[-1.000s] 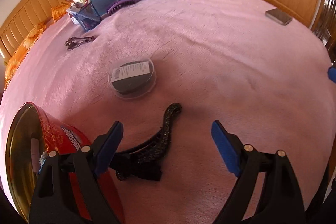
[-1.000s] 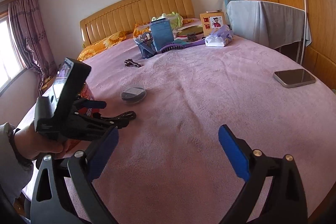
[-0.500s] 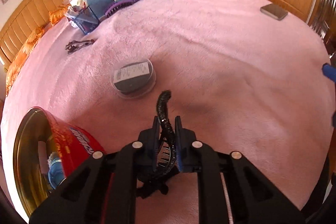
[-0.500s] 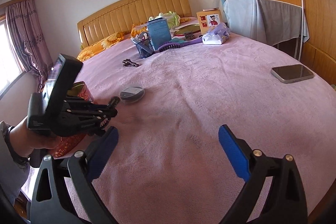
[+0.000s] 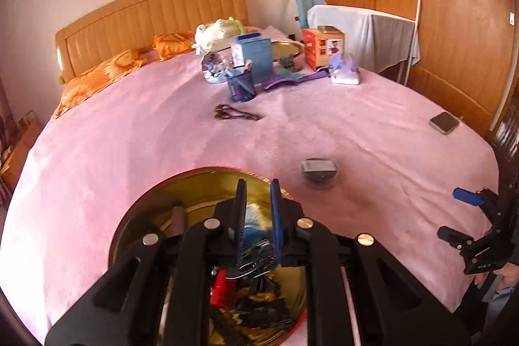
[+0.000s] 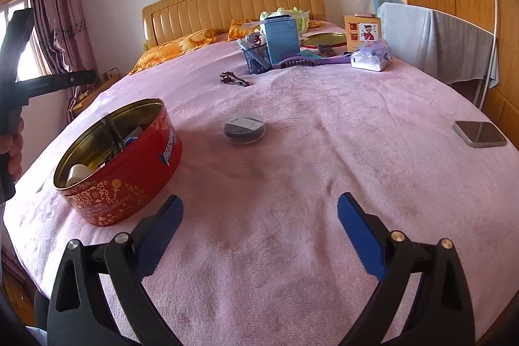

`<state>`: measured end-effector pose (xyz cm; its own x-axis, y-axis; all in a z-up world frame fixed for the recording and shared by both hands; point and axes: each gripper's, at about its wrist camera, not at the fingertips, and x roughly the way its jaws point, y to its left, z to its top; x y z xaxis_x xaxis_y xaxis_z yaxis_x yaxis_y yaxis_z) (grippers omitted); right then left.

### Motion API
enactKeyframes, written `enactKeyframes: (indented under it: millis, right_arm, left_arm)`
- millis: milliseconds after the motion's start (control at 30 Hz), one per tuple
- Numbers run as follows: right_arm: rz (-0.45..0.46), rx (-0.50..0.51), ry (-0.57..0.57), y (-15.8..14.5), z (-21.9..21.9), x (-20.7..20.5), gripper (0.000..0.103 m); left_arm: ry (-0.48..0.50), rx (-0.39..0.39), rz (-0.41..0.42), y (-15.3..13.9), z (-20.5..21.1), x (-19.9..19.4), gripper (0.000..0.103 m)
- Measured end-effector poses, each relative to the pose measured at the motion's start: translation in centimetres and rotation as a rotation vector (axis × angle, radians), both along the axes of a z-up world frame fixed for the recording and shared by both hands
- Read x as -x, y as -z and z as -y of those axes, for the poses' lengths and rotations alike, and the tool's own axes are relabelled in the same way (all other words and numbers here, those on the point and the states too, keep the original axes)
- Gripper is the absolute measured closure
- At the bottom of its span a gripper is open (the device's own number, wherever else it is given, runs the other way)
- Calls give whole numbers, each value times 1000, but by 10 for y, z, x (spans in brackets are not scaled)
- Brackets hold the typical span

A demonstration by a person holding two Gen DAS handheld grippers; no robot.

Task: Organize jewelry
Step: 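Carry the black clip over the tin and open the left gripper, then grasp the clear round labelled case with the right gripper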

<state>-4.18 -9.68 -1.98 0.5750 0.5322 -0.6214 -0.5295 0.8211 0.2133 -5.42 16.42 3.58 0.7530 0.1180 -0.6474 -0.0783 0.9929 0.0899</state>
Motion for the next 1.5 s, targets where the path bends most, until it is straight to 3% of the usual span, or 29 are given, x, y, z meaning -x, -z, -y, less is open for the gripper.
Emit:
enactKeyframes:
  millis: [200, 267, 300, 333, 433, 567, 867, 1000, 1233, 1267, 1300, 1500]
  right_arm:
    - [10, 38, -51, -2, -24, 11, 6]
    - [12, 51, -62, -3, -30, 13, 6]
    - [12, 58, -67, -2, -32, 14, 6]
    - [12, 64, -71, -2, -35, 15, 6]
    - [3, 73, -78, 1, -41, 13, 6]
    - [-3, 96, -94, 7, -57, -3, 6]
    - [-56, 132, -60, 26, -122, -96, 6]
    - [-117, 172, -58, 47, -152, -138, 6]
    - [-190, 262, -35, 81, -187, -183, 6]
    - [-188, 270, -38, 84, -189, -185, 7]
    - [-189, 267, -42, 87, -191, -184, 28]
    - [-179, 191, -11, 76, -176, -172, 27]
  left_arm:
    - [-115, 14, -21, 22, -44, 21, 85]
    - [-126, 44, -29, 26, -51, 27, 54]
    - [-125, 55, -17, 27, -51, 32, 22]
    - [-122, 58, 11, 25, -49, 38, 18]
    - [-84, 67, 63, 22, -37, 54, 18]
    - [-25, 123, 47, 30, -20, 61, 18]
    - [18, 165, 18, 40, -7, 38, 18]
    - [58, 204, -16, 46, -5, 28, 18]
    - [104, 238, -1, 44, -5, 27, 18]
    - [109, 237, -4, 46, -4, 27, 18]
    - [112, 234, -7, 47, -4, 26, 18]
    - [104, 244, -17, 53, -6, 28, 18]
